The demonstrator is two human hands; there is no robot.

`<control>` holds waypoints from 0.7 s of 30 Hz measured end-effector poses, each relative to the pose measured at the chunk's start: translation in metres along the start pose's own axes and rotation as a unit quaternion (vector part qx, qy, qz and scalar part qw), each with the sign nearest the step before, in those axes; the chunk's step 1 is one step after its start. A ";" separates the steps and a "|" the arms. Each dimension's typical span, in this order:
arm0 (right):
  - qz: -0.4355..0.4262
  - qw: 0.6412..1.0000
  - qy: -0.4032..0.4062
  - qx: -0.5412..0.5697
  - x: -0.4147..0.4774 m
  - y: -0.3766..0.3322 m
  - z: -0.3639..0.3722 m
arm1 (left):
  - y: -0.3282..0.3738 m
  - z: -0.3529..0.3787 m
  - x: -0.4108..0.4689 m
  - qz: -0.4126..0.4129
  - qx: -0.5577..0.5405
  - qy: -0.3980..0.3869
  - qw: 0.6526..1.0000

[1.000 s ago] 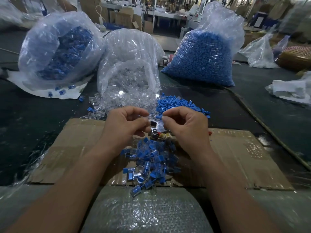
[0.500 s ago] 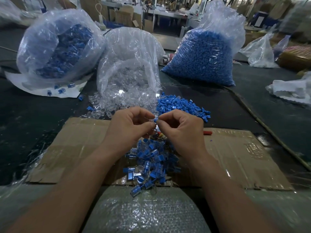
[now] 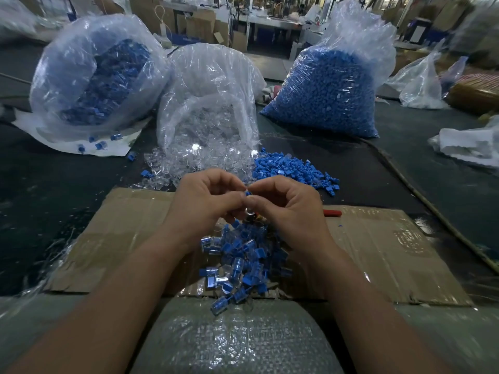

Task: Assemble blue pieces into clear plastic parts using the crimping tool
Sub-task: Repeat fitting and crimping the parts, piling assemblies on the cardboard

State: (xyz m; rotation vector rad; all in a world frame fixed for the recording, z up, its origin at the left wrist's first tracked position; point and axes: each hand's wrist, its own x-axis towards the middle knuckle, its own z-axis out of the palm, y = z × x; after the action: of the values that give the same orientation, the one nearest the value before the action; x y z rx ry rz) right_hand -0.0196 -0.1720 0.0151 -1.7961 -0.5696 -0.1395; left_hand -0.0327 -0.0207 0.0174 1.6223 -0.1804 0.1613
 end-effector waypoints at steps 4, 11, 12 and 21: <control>-0.012 1.000 -0.021 0.013 -0.001 0.000 -0.001 | 0.000 -0.002 0.003 -0.030 -0.025 -0.009 0.999; -0.039 0.999 -0.018 -0.013 -0.002 -0.002 -0.005 | -0.002 -0.004 0.004 -0.066 -0.053 -0.032 0.996; -0.044 0.999 -0.018 -0.016 -0.003 -0.002 -0.005 | -0.003 -0.004 0.004 -0.069 -0.055 -0.034 0.996; -0.075 0.996 -0.025 -0.033 -0.003 -0.004 -0.009 | -0.003 -0.002 0.004 -0.080 -0.060 -0.051 0.994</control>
State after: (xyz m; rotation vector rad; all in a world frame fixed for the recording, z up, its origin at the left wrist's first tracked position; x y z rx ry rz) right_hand -0.0222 -0.1802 0.0207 -1.8247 -0.7439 -0.2188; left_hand -0.0279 -0.0182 0.0152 1.5180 -0.1360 -0.0551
